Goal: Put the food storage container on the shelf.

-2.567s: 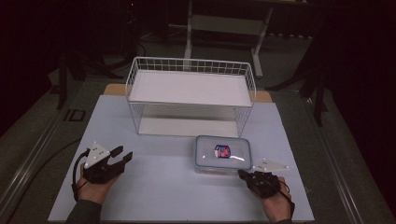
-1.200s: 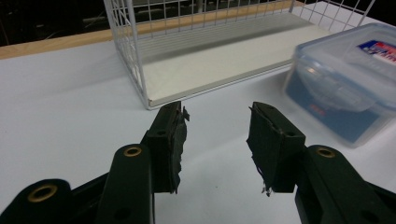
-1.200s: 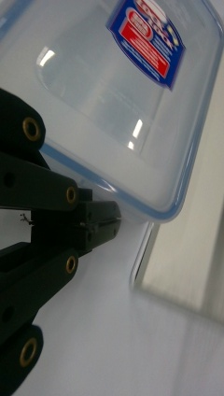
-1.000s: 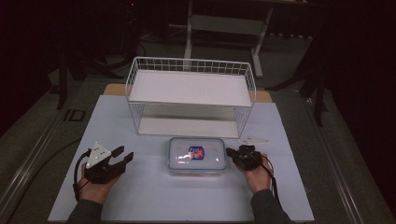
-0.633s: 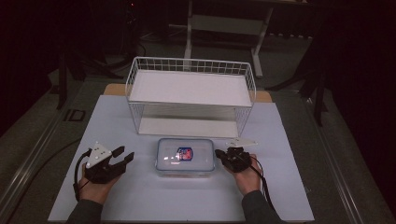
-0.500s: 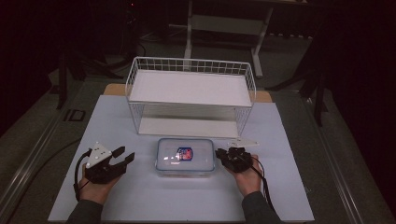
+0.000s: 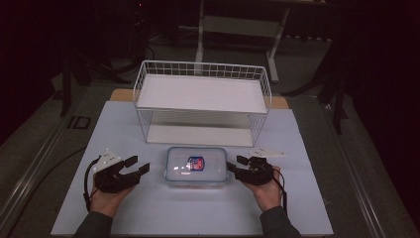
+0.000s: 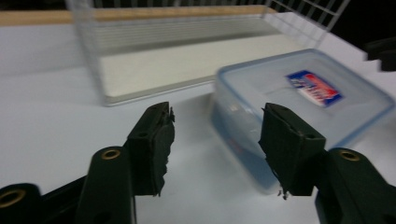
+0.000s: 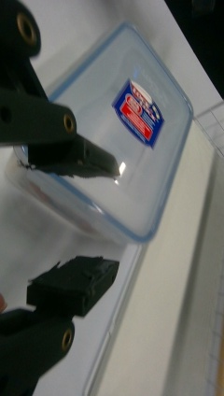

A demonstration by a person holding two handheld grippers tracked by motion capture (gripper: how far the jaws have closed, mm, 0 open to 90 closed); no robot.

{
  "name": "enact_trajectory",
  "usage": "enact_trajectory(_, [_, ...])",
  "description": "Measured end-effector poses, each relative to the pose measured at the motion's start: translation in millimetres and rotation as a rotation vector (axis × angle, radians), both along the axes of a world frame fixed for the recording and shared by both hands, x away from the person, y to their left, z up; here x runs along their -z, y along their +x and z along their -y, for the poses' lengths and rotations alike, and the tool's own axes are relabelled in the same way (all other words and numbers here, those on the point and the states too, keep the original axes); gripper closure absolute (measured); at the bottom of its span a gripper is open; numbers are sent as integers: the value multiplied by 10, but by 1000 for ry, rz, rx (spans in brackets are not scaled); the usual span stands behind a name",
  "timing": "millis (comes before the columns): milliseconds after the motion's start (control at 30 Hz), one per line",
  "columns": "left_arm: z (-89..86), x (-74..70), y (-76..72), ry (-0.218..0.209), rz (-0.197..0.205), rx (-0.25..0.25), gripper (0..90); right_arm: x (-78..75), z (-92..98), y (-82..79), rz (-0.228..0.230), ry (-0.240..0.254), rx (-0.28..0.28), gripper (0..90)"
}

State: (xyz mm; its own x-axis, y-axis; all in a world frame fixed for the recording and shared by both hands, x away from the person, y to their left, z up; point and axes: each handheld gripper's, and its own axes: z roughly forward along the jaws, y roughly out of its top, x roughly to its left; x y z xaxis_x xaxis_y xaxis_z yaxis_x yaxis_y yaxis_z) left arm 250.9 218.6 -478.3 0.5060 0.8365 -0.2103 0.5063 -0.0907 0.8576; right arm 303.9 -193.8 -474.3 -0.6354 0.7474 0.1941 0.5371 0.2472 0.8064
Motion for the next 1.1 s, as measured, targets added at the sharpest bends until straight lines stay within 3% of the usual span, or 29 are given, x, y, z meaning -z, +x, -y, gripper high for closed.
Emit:
enact_trajectory(200, [188,41,159,-80,-88,63,333,54,-111,35,-46,3,-39,358])
enact_trajectory(333, [342,96,272,-62,-115,81,280,108,-155,80,-90,3,-47,301])
enact_trajectory(500, [480,196,408,-77,-184,94,236,170,-184,134,-148,30,-57,203])
enact_trajectory(600, [512,262,456,-81,-209,90,228,198,-217,151,-157,42,-64,157])
enact_trajectory(733, [529,312,499,-127,-227,99,221,244,-238,192,-186,66,-67,139])
enact_trajectory(1100, [533,432,597,-263,-349,130,183,336,-230,242,-266,149,-82,124])
